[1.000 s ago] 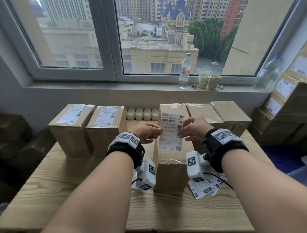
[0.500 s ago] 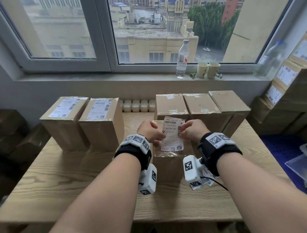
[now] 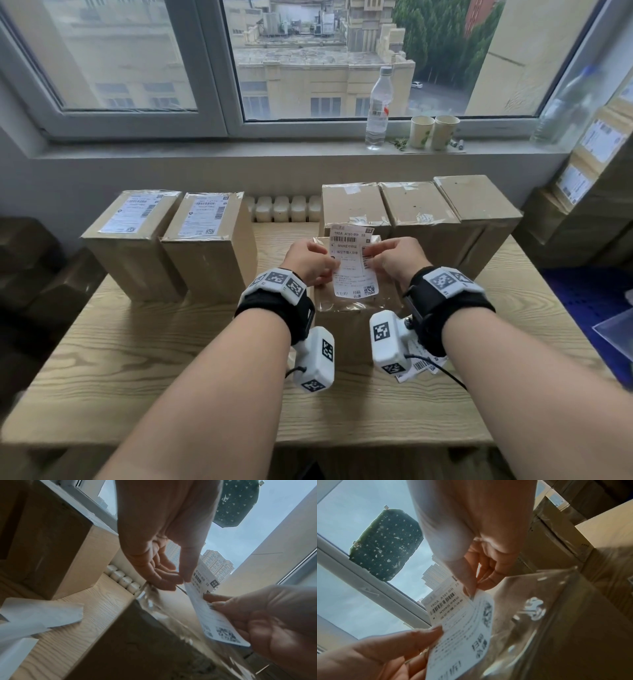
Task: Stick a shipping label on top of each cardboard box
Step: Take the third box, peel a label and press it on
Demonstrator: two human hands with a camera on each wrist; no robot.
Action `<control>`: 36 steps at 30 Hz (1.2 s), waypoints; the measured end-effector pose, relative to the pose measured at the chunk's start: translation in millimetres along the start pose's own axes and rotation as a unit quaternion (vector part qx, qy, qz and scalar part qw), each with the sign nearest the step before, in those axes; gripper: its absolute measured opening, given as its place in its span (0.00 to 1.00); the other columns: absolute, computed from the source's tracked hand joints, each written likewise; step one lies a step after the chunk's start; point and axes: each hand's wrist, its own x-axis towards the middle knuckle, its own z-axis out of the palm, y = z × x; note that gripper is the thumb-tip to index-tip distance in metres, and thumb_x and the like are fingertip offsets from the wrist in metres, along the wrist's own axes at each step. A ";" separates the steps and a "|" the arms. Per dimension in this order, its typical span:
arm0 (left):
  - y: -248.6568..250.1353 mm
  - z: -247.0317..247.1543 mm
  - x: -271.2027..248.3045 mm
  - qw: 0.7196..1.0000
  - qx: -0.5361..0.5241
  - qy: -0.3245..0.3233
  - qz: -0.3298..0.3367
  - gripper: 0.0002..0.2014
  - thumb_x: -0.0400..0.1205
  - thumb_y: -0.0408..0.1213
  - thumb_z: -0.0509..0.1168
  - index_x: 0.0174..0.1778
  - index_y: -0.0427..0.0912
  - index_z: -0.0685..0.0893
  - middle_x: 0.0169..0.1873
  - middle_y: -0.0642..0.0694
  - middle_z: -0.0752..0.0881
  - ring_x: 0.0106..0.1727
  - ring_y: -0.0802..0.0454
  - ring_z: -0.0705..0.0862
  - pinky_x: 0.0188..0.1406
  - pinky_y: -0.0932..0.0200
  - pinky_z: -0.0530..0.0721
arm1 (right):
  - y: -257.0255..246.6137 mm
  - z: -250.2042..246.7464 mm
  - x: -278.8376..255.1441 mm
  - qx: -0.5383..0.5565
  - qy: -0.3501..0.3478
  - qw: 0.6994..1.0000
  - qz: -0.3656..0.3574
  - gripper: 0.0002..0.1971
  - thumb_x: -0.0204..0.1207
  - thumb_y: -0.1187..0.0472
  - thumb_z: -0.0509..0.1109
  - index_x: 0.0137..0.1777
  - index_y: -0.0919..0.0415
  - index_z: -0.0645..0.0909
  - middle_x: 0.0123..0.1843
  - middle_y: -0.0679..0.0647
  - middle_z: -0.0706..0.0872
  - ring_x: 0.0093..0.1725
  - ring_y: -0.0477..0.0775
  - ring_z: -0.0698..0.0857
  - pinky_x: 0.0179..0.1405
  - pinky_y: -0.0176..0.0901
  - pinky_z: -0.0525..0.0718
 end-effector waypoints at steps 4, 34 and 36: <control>-0.7 1.9 1.3 1.000 0.007 -0.009 -0.014 0.13 0.78 0.22 0.69 0.52 0.39 0.75 0.54 0.36 0.86 0.51 0.42 0.88 0.46 0.55 0.88 | 2.4 2.2 1.9 0.018 -0.003 1.000 -0.002 0.14 0.74 0.79 0.67 0.37 0.61 0.86 0.54 0.65 0.89 0.55 0.64 0.88 0.59 0.58 0.87; -9.2 13.5 -11.1 0.979 0.192 0.043 0.060 0.35 0.59 0.22 0.82 0.57 0.45 0.74 0.50 0.43 0.87 0.52 0.44 0.88 0.50 0.47 0.90 | 22.8 1.1 3.8 -0.052 -0.020 0.996 -0.064 0.22 0.58 0.80 0.80 0.40 0.51 0.86 0.50 0.54 0.90 0.52 0.58 0.89 0.55 0.54 0.89; -9.7 13.7 -11.1 0.978 0.194 0.044 0.060 0.34 0.59 0.22 0.82 0.57 0.45 0.74 0.50 0.43 0.87 0.51 0.44 0.88 0.47 0.48 0.90 | 22.4 1.1 3.3 -0.057 -0.017 0.996 -0.067 0.21 0.58 0.79 0.80 0.41 0.51 0.86 0.50 0.54 0.90 0.52 0.57 0.89 0.55 0.53 0.89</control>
